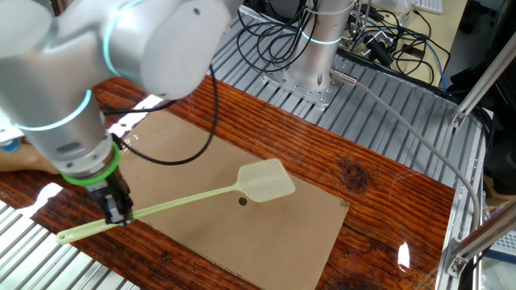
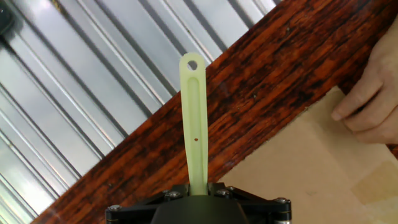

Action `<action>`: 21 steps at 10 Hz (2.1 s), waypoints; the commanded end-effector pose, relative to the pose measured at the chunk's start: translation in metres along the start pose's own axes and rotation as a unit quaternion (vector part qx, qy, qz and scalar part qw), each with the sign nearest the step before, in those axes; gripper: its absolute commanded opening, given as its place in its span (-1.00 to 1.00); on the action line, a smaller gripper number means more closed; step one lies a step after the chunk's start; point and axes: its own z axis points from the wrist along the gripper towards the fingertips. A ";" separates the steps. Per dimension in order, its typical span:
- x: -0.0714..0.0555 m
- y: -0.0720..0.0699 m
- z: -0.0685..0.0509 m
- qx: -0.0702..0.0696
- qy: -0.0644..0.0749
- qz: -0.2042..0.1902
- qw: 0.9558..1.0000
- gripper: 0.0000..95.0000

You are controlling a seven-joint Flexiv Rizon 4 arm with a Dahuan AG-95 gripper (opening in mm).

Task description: Swat with a flyswatter

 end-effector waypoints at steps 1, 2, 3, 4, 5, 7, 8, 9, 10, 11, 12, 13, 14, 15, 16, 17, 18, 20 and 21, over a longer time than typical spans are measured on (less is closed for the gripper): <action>-0.007 -0.008 -0.003 -0.005 -0.001 0.005 1.000 -1.00; -0.009 -0.010 -0.004 -0.004 -0.005 0.009 1.000 -1.00; -0.009 -0.010 -0.004 -0.003 -0.016 0.018 1.000 -1.00; -0.009 -0.010 -0.005 0.000 -0.022 0.017 1.000 -1.00; -0.009 -0.010 -0.004 -0.001 -0.026 0.017 1.000 -1.00; -0.011 -0.008 0.001 -0.015 -0.086 0.032 0.996 -1.00; -0.012 -0.006 0.006 -0.022 -0.112 0.040 0.993 -1.00; -0.014 -0.004 0.011 -0.024 -0.130 0.046 0.990 -1.00; -0.016 -0.002 0.018 -0.021 -0.132 0.047 0.990 -1.00; -0.017 -0.002 0.018 -0.014 -0.117 0.040 0.992 -1.00; -0.019 -0.003 0.017 -0.014 -0.107 0.038 0.993 -1.00; -0.022 -0.004 0.015 -0.006 -0.098 0.033 0.995 -1.00; -0.025 -0.005 0.011 0.007 -0.073 0.017 0.997 -1.00; -0.030 -0.008 0.005 0.019 -0.039 0.001 0.999 -1.00; -0.034 -0.010 0.000 0.024 -0.019 -0.012 0.999 -1.00; -0.037 -0.012 -0.003 0.026 0.003 -0.018 1.000 -1.00; -0.039 -0.012 -0.004 0.026 0.021 -0.020 0.999 -1.00; -0.039 -0.013 -0.004 0.028 0.037 -0.020 0.999 -1.00; -0.039 -0.013 -0.005 0.034 0.048 -0.024 0.998 -1.00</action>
